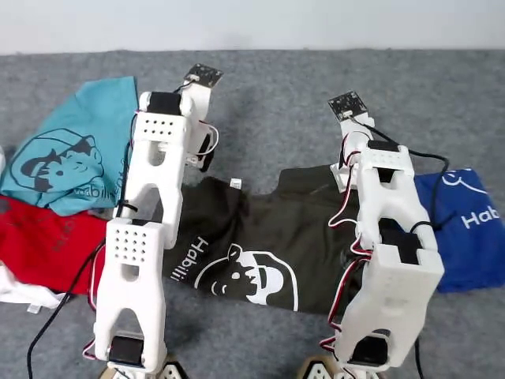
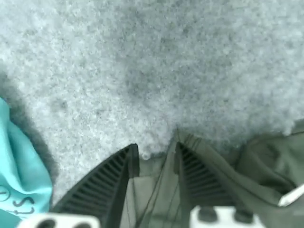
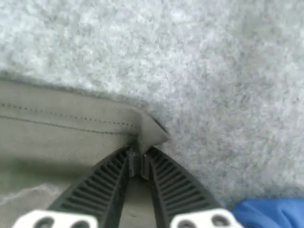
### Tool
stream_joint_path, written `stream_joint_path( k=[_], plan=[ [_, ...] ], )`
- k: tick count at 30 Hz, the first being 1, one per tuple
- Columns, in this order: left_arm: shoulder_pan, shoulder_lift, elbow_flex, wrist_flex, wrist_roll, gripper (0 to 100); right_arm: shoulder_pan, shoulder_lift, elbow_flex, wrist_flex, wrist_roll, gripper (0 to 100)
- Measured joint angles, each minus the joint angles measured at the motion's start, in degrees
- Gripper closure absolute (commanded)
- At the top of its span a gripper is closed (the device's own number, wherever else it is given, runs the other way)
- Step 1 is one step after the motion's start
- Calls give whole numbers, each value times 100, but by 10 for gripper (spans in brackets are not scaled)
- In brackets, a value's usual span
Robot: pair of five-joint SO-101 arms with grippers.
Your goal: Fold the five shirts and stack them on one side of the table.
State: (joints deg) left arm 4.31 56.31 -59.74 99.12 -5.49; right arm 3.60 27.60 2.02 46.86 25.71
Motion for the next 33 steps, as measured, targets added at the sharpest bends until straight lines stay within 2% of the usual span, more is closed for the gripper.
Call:
stream_joint_path(
  k=[11,24,29,33],
  plan=[
    [246,79,545,26,0,863,0,0,-9,53,0,988],
    [466,440,580,26,26,866,0,0,-9,53,0,988],
    [466,782,132,79,0,867,0,0,-9,53,0,988],
    [457,879,-79,79,0,942,0,0,-9,53,0,988]
  ],
)
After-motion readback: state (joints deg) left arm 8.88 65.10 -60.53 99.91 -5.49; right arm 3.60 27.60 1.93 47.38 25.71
